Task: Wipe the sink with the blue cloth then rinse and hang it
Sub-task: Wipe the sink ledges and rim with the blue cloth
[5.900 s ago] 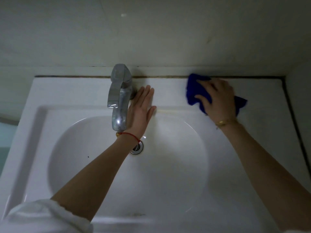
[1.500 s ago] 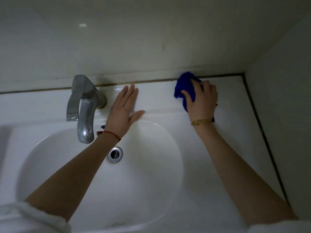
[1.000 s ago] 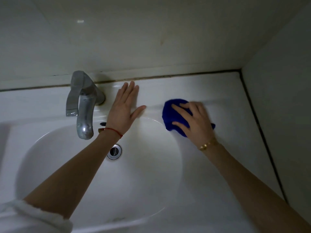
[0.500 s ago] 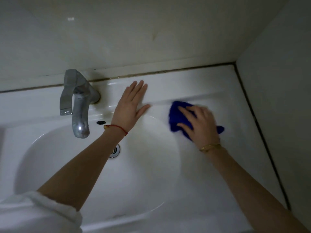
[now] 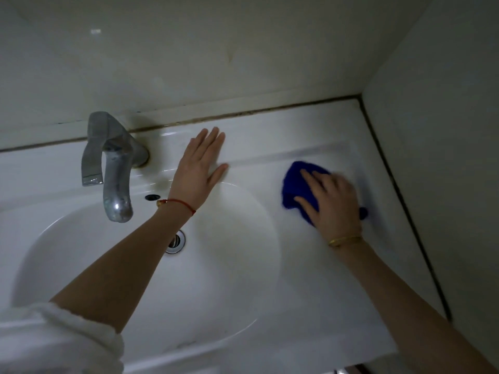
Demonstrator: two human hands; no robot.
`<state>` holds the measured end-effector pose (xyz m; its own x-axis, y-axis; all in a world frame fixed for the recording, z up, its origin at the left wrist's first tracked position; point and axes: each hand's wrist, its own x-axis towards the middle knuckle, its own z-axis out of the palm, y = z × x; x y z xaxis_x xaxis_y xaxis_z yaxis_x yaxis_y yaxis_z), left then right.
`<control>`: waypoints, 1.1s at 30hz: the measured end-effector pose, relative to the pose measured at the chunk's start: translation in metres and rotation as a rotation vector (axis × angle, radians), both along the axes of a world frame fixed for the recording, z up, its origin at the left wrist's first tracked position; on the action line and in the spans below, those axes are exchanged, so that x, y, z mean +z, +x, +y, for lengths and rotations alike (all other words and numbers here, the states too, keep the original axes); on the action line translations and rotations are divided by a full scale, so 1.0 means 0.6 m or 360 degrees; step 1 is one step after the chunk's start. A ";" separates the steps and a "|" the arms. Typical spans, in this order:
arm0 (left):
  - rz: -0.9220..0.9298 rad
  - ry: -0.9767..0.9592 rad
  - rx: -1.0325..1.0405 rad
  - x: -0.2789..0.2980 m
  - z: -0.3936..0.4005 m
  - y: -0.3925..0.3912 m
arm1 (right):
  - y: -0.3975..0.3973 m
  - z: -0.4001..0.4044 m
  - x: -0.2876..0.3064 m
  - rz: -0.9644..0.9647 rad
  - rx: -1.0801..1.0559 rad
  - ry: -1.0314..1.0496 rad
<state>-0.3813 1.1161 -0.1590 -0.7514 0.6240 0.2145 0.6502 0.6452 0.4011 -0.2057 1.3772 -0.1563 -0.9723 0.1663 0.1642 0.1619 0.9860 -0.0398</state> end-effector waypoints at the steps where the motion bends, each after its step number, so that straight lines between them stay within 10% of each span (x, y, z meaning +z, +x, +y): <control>1: -0.0004 0.0011 0.0007 -0.001 0.000 0.000 | 0.005 0.016 0.000 0.0027 -0.0140 0.0003; 12: -0.0040 0.0042 0.0037 -0.001 0.005 0.003 | 0.050 -0.036 0.002 -0.0056 0.0125 -0.0227; 19: -0.0046 0.0088 0.0043 0.003 0.007 0.006 | -0.033 -0.015 -0.007 0.0117 -0.0697 -0.0209; 26: -0.0034 0.0078 0.0035 -0.001 0.004 0.004 | 0.036 -0.020 -0.001 0.0023 0.0070 -0.0159; 33: -0.0021 0.0101 0.0041 -0.001 0.007 0.005 | -0.035 -0.044 -0.009 0.0173 -0.0623 -0.0182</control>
<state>-0.3782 1.1202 -0.1595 -0.7699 0.5900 0.2432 0.6284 0.6345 0.4500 -0.2269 1.3507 -0.1618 -0.8103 0.5426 0.2213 0.5120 0.8393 -0.1831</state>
